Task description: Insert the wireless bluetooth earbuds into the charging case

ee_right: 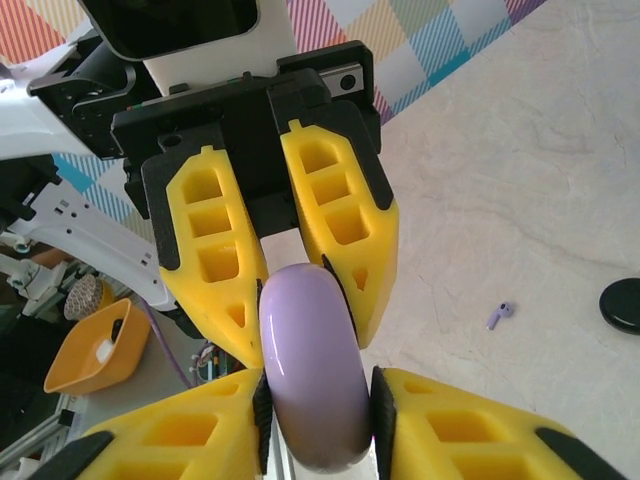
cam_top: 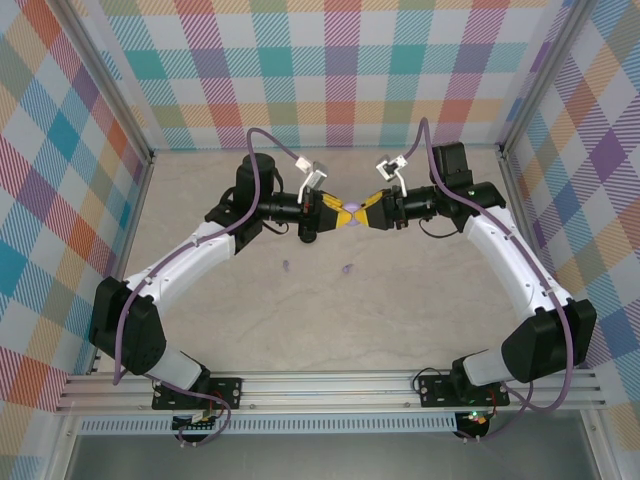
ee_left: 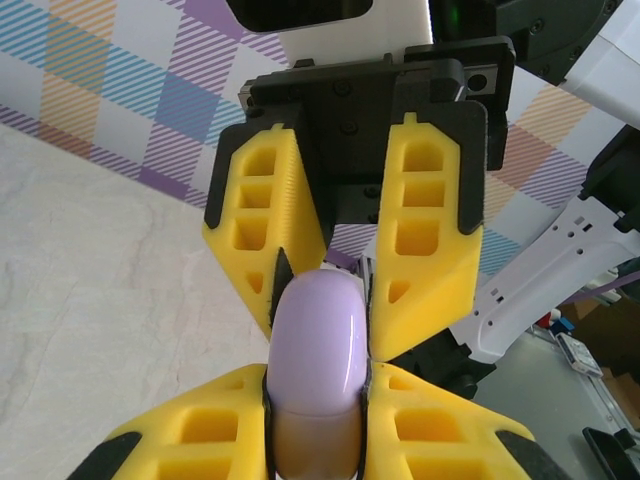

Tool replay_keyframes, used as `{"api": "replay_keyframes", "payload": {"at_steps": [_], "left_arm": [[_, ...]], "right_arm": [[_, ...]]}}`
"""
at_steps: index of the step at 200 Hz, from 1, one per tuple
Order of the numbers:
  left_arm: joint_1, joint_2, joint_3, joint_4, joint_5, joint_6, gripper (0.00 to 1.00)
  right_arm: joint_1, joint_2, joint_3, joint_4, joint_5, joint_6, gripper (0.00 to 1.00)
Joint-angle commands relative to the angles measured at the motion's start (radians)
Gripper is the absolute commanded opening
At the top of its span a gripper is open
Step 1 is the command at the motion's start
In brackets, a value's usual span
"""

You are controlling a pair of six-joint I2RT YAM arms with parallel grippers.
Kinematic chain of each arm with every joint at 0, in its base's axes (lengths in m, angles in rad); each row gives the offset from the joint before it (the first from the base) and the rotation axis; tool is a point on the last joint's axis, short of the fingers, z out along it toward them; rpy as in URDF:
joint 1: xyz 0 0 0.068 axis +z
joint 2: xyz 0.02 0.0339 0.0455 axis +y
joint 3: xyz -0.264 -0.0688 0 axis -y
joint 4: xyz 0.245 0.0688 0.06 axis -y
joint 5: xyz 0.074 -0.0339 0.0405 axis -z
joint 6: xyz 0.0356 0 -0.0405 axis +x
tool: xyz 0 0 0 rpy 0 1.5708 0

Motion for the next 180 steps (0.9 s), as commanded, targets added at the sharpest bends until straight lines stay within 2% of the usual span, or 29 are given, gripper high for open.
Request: {"api": "replay_keyframes", "payload": {"at_steps": [1, 31, 87, 180], "left_arm": [[-0.015, -0.028, 0.043, -0.008, 0.023, 0.019, 0.07], [-0.015, -0.029, 0.042, -0.008, 0.008, 0.009, 0.15], [-0.016, -0.042, 0.016, 0.038, 0.012, -0.03, 0.31], [-0.026, -0.042, 0.008, 0.047, 0.035, -0.038, 0.35]], "right_arm": [[0.005, 0.0, 0.031, -0.01, -0.037, -0.031, 0.25], [0.005, -0.006, 0.024, 0.007, -0.051, -0.018, 0.2], [0.003, -0.021, 0.006, 0.069, -0.042, 0.034, 0.18], [0.003, -0.029, 0.011, 0.106, -0.026, 0.091, 0.19]]}}
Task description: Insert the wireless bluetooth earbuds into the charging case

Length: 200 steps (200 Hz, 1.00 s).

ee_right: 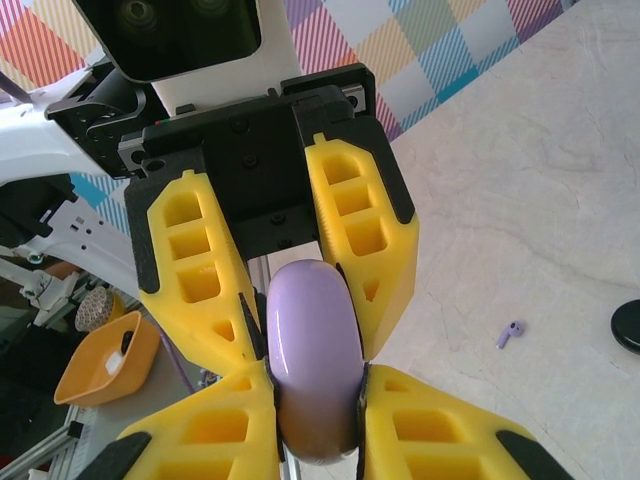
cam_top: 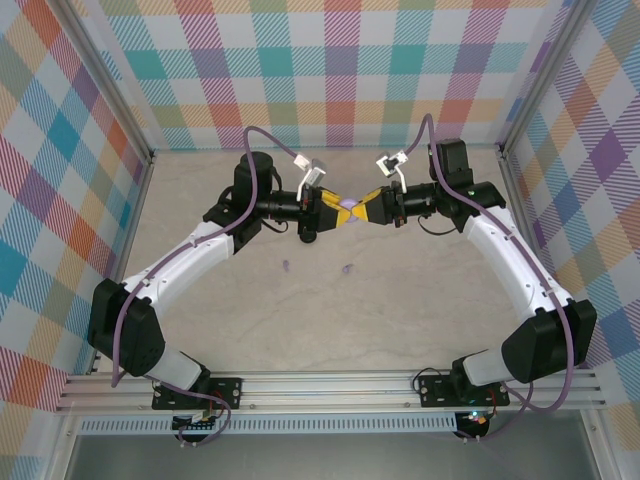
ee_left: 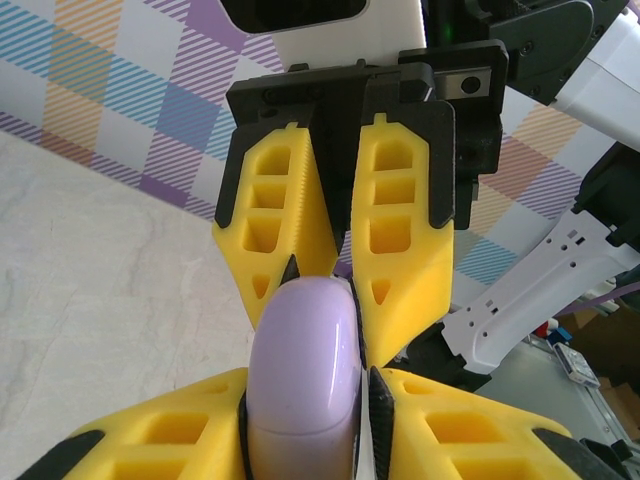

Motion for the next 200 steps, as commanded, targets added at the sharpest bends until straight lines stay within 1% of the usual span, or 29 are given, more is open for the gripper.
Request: {"api": "replay_keyframes", "payload": {"at_steps": [1, 33, 46, 54, 77, 96, 105, 122, 130, 142, 148, 156, 159, 164, 178, 200], "left_arm": [[-0.024, -0.032, 0.001, 0.035, 0.042, -0.007, 0.36], [-0.025, -0.03, 0.001, 0.032, 0.041, -0.007, 0.36], [-0.023, -0.029, 0.004, 0.032, 0.041, -0.007, 0.34], [-0.026, -0.028, 0.006, 0.031, 0.044, -0.008, 0.31], [-0.026, -0.018, 0.02, 0.014, 0.057, -0.009, 0.17], [-0.026, -0.018, 0.025, 0.01, 0.059, -0.006, 0.09], [-0.026, -0.021, 0.025, 0.002, 0.051, 0.006, 0.08], [-0.026, -0.027, 0.022, -0.028, 0.027, 0.054, 0.04], [-0.027, -0.034, 0.021, -0.067, 0.009, 0.127, 0.0], [-0.033, -0.053, -0.002, -0.111, -0.01, 0.274, 0.0], [-0.034, -0.062, -0.024, -0.102, -0.017, 0.316, 0.0], [-0.034, -0.071, -0.044, -0.082, -0.032, 0.339, 0.0], [-0.034, -0.072, -0.046, -0.081, -0.041, 0.344, 0.0], [-0.033, -0.072, -0.046, -0.084, -0.061, 0.353, 0.0], [-0.034, -0.063, -0.036, -0.095, -0.087, 0.37, 0.0], [-0.034, -0.05, -0.033, -0.072, -0.06, 0.395, 0.0]], "right_arm": [[0.004, -0.028, 0.009, 0.038, -0.007, 0.018, 0.19], [0.004, -0.031, 0.01, 0.039, -0.01, 0.022, 0.19], [0.004, -0.031, 0.01, 0.04, -0.013, 0.021, 0.19], [0.004, -0.032, 0.01, 0.04, -0.016, 0.021, 0.2], [0.004, -0.036, 0.006, 0.04, -0.01, 0.024, 0.2], [0.004, -0.038, 0.008, 0.033, -0.007, 0.022, 0.22], [0.004, -0.039, 0.011, 0.023, -0.001, 0.017, 0.25], [0.003, -0.046, 0.016, 0.0, 0.033, 0.006, 0.4], [0.004, -0.056, 0.018, -0.015, 0.056, -0.005, 0.44], [0.003, -0.068, 0.026, -0.044, 0.103, -0.011, 0.51], [0.004, -0.074, 0.031, -0.055, 0.134, -0.011, 0.52], [0.005, -0.078, 0.039, -0.069, 0.172, -0.011, 0.53], [0.004, -0.078, 0.042, -0.076, 0.182, -0.043, 0.53], [0.004, -0.08, 0.048, -0.088, 0.193, -0.052, 0.54], [0.006, -0.085, 0.055, -0.108, 0.198, -0.067, 0.55], [0.016, -0.087, 0.074, -0.148, 0.181, -0.112, 0.58]]}}
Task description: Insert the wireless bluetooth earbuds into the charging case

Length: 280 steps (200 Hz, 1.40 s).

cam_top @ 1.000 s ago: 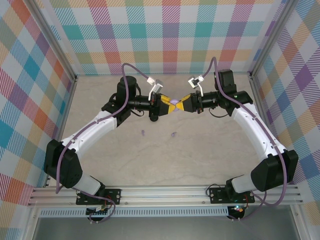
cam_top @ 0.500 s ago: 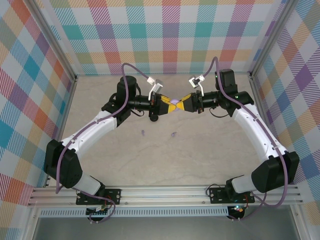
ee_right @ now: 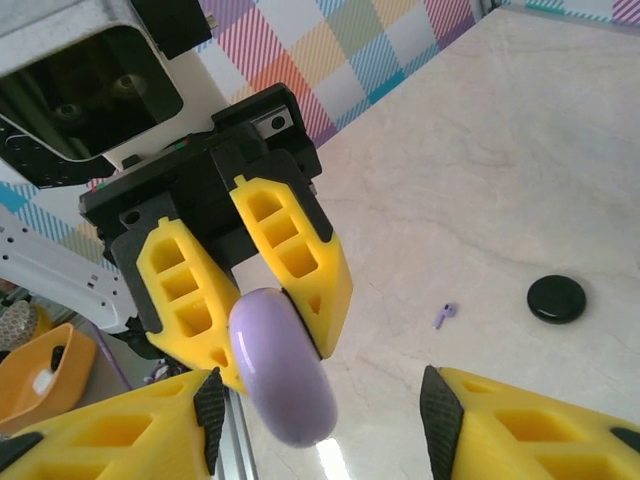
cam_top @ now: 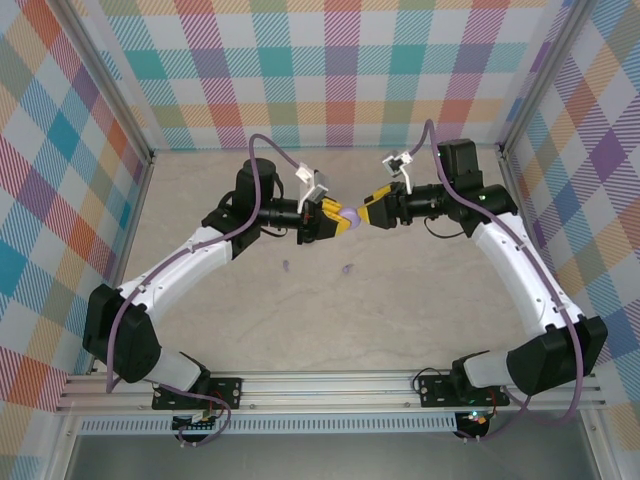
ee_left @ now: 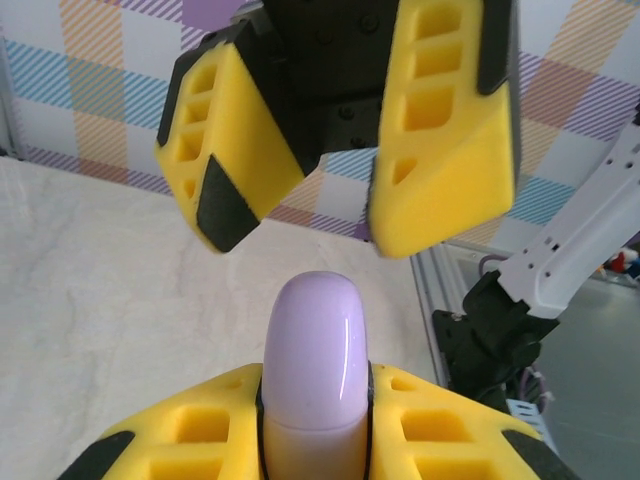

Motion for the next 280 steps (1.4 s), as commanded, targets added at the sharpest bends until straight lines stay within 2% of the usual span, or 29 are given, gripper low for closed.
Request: {"api": "replay_keyframes", "payload": {"at_steps": [1, 34, 111, 171, 215, 237, 280], "left_arm": [[-0.013, -0.015, -0.004, 0.018, 0.003, 0.097, 0.0], [-0.013, -0.021, -0.023, 0.073, 0.059, 0.1, 0.0], [-0.015, -0.03, -0.004, 0.06, 0.127, 0.095, 0.0], [-0.018, -0.037, -0.004, 0.036, 0.136, 0.097, 0.01], [-0.018, -0.035, -0.013, 0.028, 0.127, 0.094, 0.07], [-0.018, -0.033, -0.014, 0.025, 0.123, 0.092, 0.1], [-0.019, -0.029, -0.012, 0.019, 0.119, 0.091, 0.1]], "right_arm": [[0.016, -0.019, 0.049, -0.068, 0.013, -0.081, 0.58], [0.061, 0.002, 0.09, -0.168, 0.05, -0.17, 0.61], [0.098, 0.048, 0.109, -0.199, 0.14, -0.213, 0.65], [0.099, 0.029, 0.092, -0.13, 0.28, -0.16, 0.65], [0.098, 0.003, 0.073, -0.081, 0.39, -0.118, 0.65], [0.098, 0.001, 0.071, -0.072, 0.414, -0.107, 0.65], [0.097, 0.004, 0.074, -0.071, 0.418, -0.098, 0.65]]}}
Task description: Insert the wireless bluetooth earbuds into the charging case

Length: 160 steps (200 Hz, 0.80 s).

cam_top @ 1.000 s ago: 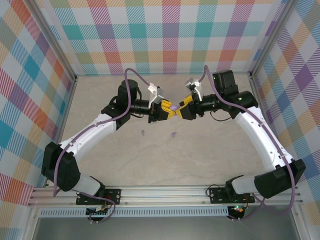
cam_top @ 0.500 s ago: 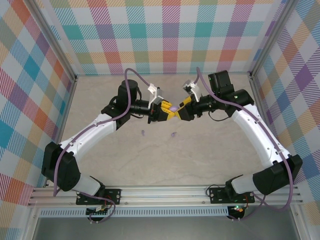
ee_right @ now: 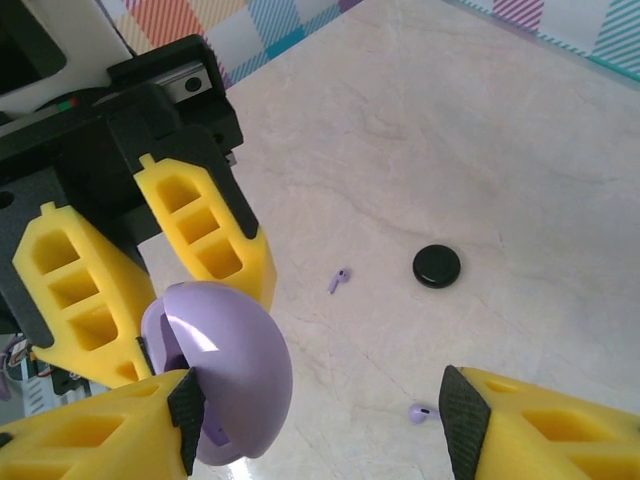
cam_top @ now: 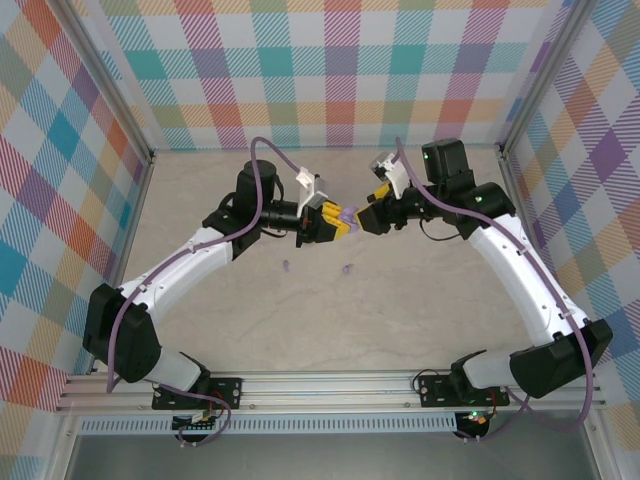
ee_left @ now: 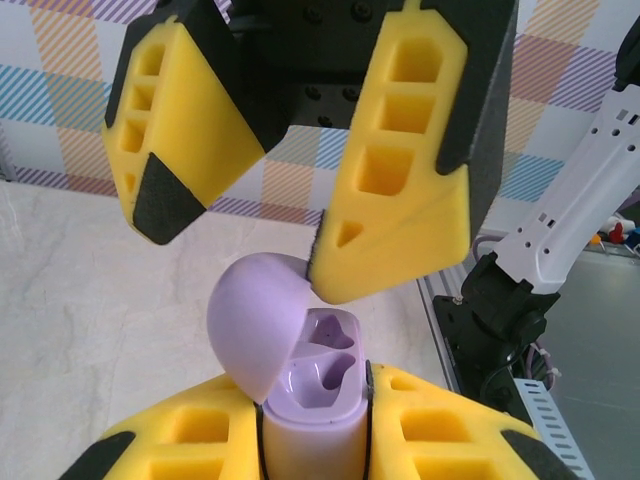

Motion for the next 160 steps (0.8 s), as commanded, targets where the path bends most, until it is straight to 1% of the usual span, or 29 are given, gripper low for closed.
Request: {"api": "replay_keyframes", "payload": {"at_steps": [1, 47, 85, 107, 127, 145, 160], "left_arm": [[-0.018, -0.028, 0.001, 0.019, 0.077, 0.018, 0.1], [-0.018, -0.026, -0.005, 0.045, 0.076, -0.005, 0.12], [-0.018, -0.015, -0.003, 0.062, 0.07, -0.024, 0.11], [-0.018, 0.007, -0.005, 0.073, 0.041, -0.049, 0.1], [-0.018, 0.03, -0.011, 0.116, 0.017, -0.092, 0.1], [-0.018, 0.045, -0.016, 0.156, 0.0, -0.132, 0.1], [-0.017, 0.054, -0.012, 0.154, -0.02, -0.139, 0.1]], "right_arm": [[-0.009, 0.007, -0.006, 0.039, 0.068, 0.018, 0.65], [-0.009, 0.025, -0.001, 0.022, 0.087, 0.021, 0.66], [-0.009, 0.045, 0.012, -0.004, 0.062, 0.021, 0.66], [-0.009, 0.044, 0.015, -0.007, 0.05, 0.025, 0.67], [-0.009, 0.036, 0.011, 0.004, 0.042, 0.032, 0.68], [-0.009, 0.034, 0.011, 0.001, 0.049, 0.032, 0.68], [-0.009, 0.032, 0.01, -0.004, 0.054, 0.032, 0.69]]}}
